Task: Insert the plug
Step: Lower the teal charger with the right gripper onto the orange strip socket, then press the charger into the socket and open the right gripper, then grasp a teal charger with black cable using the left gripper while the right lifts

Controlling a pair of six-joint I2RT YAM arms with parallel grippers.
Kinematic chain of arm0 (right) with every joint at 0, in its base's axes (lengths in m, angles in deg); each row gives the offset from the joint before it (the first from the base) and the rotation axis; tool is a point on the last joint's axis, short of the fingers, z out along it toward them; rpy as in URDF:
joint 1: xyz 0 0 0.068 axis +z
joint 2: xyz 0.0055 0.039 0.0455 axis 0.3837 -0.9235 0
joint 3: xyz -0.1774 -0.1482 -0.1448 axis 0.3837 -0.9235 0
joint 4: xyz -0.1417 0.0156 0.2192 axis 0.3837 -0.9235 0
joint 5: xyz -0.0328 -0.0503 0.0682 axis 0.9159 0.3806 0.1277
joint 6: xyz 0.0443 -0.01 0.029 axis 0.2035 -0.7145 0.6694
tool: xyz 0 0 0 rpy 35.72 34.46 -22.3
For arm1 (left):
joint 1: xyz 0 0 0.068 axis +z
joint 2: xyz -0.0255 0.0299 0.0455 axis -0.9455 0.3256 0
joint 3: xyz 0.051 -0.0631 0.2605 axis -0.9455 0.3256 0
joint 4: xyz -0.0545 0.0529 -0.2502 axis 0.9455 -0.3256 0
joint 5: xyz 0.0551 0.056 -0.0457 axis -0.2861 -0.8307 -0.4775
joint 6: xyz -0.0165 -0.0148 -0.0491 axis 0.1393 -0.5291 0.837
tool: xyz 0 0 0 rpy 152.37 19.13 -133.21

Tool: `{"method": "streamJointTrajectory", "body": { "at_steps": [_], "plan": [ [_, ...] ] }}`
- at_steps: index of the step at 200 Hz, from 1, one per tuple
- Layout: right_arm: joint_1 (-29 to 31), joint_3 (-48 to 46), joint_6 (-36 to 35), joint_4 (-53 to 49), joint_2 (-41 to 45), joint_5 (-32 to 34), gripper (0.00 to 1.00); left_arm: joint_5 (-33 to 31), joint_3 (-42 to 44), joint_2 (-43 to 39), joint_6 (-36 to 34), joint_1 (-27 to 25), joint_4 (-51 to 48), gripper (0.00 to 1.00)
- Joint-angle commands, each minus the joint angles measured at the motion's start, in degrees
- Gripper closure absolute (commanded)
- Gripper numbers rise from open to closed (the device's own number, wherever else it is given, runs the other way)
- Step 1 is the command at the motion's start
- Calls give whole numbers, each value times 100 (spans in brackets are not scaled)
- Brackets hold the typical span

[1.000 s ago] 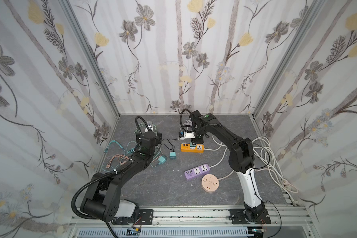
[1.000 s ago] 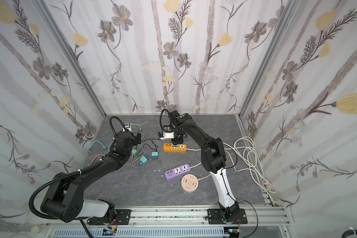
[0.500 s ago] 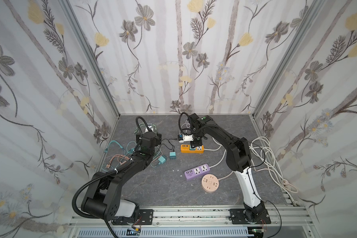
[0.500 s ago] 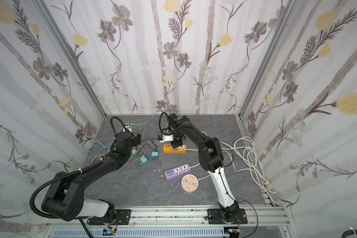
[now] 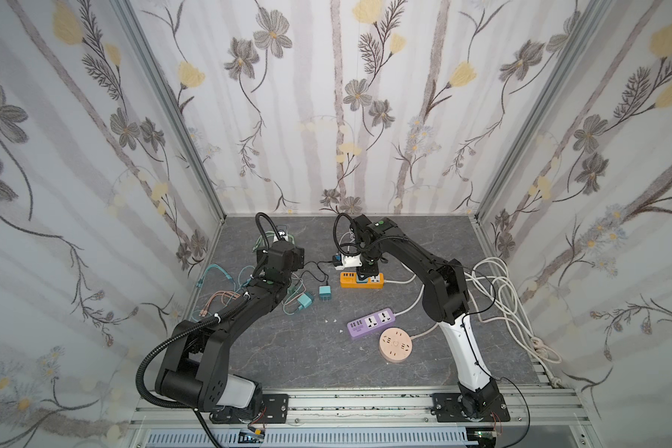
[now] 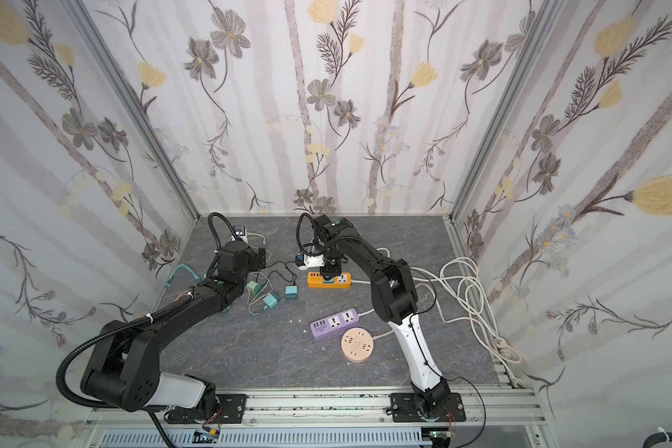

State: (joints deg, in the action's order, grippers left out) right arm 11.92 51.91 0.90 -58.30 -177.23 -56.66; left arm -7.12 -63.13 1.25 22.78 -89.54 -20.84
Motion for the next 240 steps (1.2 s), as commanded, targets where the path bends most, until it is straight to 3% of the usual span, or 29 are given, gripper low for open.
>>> {"method": "streamJointTrajectory", "body": {
  "at_steps": [1,45,69,80,86,106,156,191,240],
  "plan": [
    [6,-49,19,-459,61,-547,98,-89,-149,49,378,40,-273,0],
    [-18,147,59,-389,233,-421,62,312,-283,50,517,86,-658,0],
    [-26,141,98,-397,356,-417,49,270,-362,101,551,102,-804,0],
    [-36,142,150,-404,418,-392,35,271,-388,123,560,106,-844,0],
    [-44,141,176,-406,451,-383,21,267,-391,128,571,110,-855,0],
    [-76,123,227,-485,561,-299,1,249,-380,102,661,122,-816,0],
    [-160,-276,138,-792,887,-56,1,310,-565,272,788,115,-1132,0],
    [-210,-637,319,-760,1204,138,1,408,-987,487,1471,62,-2205,0],
    [-275,-1526,797,26,1822,-136,1,161,-1076,507,2189,-463,-3158,1]
  ]
}}
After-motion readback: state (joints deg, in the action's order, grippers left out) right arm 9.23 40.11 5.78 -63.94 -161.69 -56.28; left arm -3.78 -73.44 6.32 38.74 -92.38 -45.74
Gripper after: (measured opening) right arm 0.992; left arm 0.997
